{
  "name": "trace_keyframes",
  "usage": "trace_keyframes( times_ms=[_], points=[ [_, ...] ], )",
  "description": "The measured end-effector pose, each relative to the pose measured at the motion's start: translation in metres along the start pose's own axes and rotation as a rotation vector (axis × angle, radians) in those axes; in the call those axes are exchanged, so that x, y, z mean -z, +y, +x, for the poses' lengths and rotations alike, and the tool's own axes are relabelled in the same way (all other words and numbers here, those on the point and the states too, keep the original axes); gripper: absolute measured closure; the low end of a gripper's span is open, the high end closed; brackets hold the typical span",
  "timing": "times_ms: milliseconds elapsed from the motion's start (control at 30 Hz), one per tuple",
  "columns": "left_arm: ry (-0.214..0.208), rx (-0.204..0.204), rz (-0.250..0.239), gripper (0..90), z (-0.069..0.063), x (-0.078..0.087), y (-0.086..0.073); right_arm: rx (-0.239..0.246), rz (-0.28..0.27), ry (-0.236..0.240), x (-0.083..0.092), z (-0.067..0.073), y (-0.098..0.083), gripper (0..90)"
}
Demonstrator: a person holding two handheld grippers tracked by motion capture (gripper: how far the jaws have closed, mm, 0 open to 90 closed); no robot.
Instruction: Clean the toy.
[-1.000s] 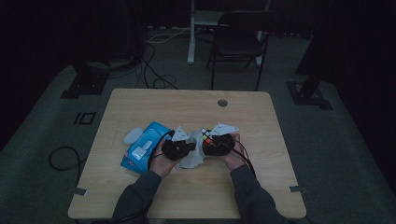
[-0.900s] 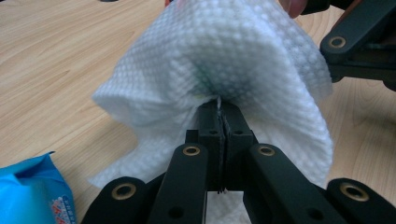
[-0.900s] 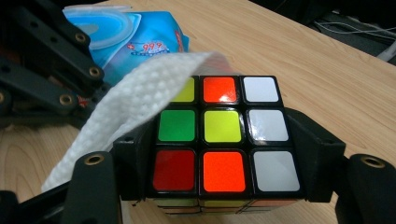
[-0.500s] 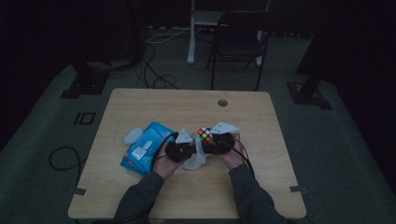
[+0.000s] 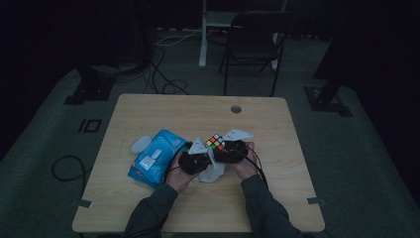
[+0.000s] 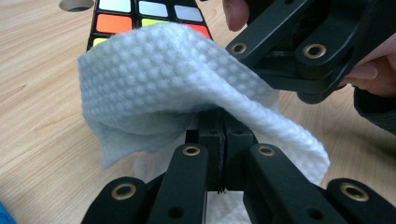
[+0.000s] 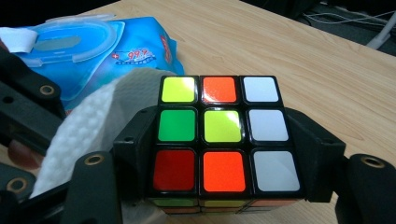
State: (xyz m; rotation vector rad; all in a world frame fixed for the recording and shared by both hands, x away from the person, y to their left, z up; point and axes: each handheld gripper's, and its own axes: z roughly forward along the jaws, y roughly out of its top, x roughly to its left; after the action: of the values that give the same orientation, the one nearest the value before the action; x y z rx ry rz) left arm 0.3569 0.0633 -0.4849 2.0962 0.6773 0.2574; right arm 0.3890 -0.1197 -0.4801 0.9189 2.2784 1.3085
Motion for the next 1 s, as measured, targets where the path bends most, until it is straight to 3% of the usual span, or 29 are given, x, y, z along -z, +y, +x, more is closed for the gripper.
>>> trace_keyframes(
  times_ms=[400,1000],
  points=[
    [-0.02,-0.017,-0.031,89.6,-0.0063,0.0019,0.003,-0.012,0.005,0.002,-0.0022,0.0004,0.001,33.9],
    [0.013,0.011,-0.016,89.6,0.0008,-0.0041,-0.005,-0.008,0.002,-0.016,0.0012,0.0003,0.0043,33.9]
  ],
)
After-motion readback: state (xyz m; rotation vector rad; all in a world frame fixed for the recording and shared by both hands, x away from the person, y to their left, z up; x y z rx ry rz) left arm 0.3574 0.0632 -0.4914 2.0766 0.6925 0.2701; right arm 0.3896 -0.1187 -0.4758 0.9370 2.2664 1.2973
